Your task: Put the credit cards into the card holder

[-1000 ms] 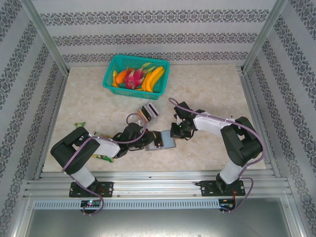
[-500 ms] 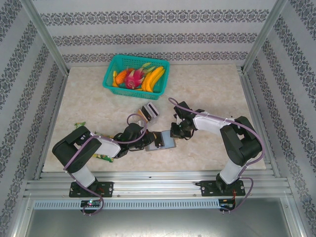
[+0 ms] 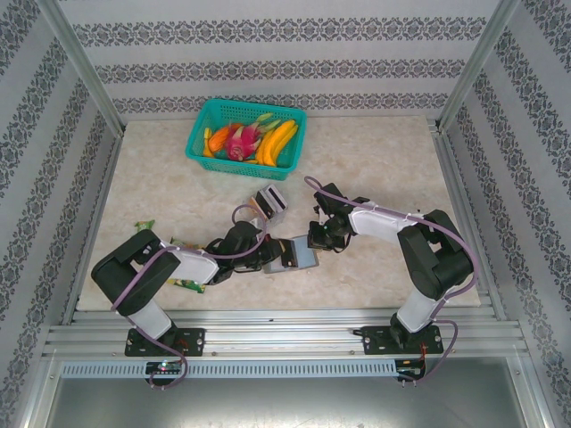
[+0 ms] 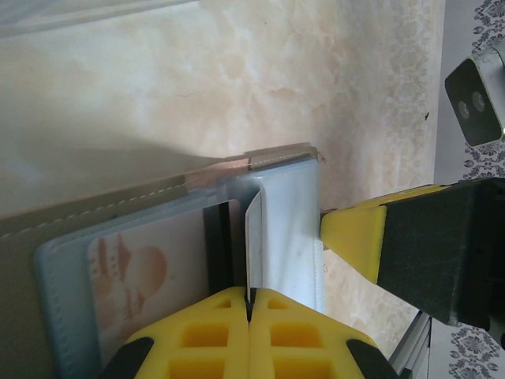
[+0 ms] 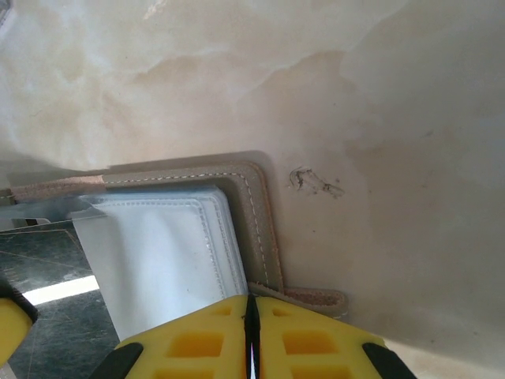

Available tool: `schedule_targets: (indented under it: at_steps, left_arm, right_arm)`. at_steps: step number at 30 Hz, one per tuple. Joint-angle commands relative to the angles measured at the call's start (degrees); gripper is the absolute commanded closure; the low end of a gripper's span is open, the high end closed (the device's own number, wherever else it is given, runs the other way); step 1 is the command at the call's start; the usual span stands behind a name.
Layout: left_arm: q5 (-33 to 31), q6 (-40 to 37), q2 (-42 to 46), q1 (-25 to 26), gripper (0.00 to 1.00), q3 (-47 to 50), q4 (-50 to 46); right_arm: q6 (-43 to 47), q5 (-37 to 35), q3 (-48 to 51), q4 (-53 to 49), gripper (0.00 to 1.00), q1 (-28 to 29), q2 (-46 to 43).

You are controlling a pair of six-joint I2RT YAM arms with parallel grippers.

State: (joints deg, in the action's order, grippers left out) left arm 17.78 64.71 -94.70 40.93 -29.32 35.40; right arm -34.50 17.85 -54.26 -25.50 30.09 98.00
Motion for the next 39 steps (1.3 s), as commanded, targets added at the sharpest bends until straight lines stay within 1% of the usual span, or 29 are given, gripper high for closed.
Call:
schedule_targets:
  at_steps: [1, 3, 6, 7, 9, 12, 15, 16, 18, 23, 26, 27, 29, 31, 34, 39]
  left_arm:
    - [2.29, -0.68, -3.23, 1.42, 1.00, -1.78, -0.47]
    - [1.29, 0.06, -3.89, 1.50, 1.00, -1.82, 0.38]
    - [1.40, 0.07, -4.35, 1.70, 0.96, -2.53, 0.04]
    - [1.54, -0.11, -4.52, 1.78, 0.94, -2.87, -0.03]
    - [2.12, -0.78, -4.71, 1.88, 0.85, -3.83, -1.43]
    - [2.53, -1.93, -3.95, 2.19, 0.79, -4.83, -4.40]
    - [2.32, -3.32, -2.73, 2.41, 0.78, -5.86, -8.52]
    - [2.09, -4.05, -2.28, 2.46, 0.75, -6.48, -10.50]
    - [1.79, -4.97, -1.55, 2.56, 0.74, -7.40, -13.66]
    - [0.90, -6.12, 1.00, 2.67, 0.70, -8.10, -18.47]
    - [0.60, -6.92, 2.06, 2.67, 0.71, -8.53, -20.98]
    - [0.64, -7.16, 2.38, 2.67, 0.74, -8.51, -21.11]
    - [0.96, -7.34, 2.29, 2.67, 0.76, -8.79, -21.19]
    - [1.50, -7.64, 1.75, 2.67, 0.84, -9.42, -21.04]
    - [2.14, -8.09, 0.39, 2.84, 0.88, -10.92, -20.95]
    - [2.42, -7.36, -2.02, 3.18, 0.90, -12.69, -20.47]
  right_arm:
    - [-0.13, -1.34, 0.95, -0.60, 0.89, -0.14, 3.52]
    - [-0.13, -1.31, 0.95, -0.70, 0.89, -0.12, 3.45]
    - [-0.27, -1.32, 1.17, -0.70, 0.89, -0.03, 3.09]
    - [-0.24, -1.37, 1.24, -0.69, 0.89, -0.04, 3.10]
    - [-0.19, -1.37, 1.14, -0.83, 0.89, -0.03, 3.08]
    - [0.03, -1.56, 0.89, -1.20, 0.88, -0.08, 3.12]
    - [0.10, -1.66, 0.78, -1.40, 0.88, -0.11, 2.76]
    - [0.14, -1.62, 0.71, -1.40, 0.88, -0.10, 2.77]
    - [0.19, -1.64, 0.60, -1.39, 0.88, -0.12, 2.71]
    - [0.13, -1.54, 0.45, -1.40, 0.88, -0.12, 2.99]
    - [0.03, -1.52, 0.73, -1.21, 0.88, -0.11, 2.91]
    - [0.01, -1.43, 0.71, -1.24, 0.88, -0.05, 2.91]
    - [-0.02, -1.42, 0.86, -1.14, 0.88, -0.03, 2.90]
    - [-0.02, -1.35, 0.86, -0.96, 0.88, -0.03, 3.08]
    - [-0.10, -1.32, 0.82, -0.87, 0.88, 0.02, 3.22]
    - [-0.22, -1.23, 0.92, -0.78, 0.88, 0.15, 3.10]
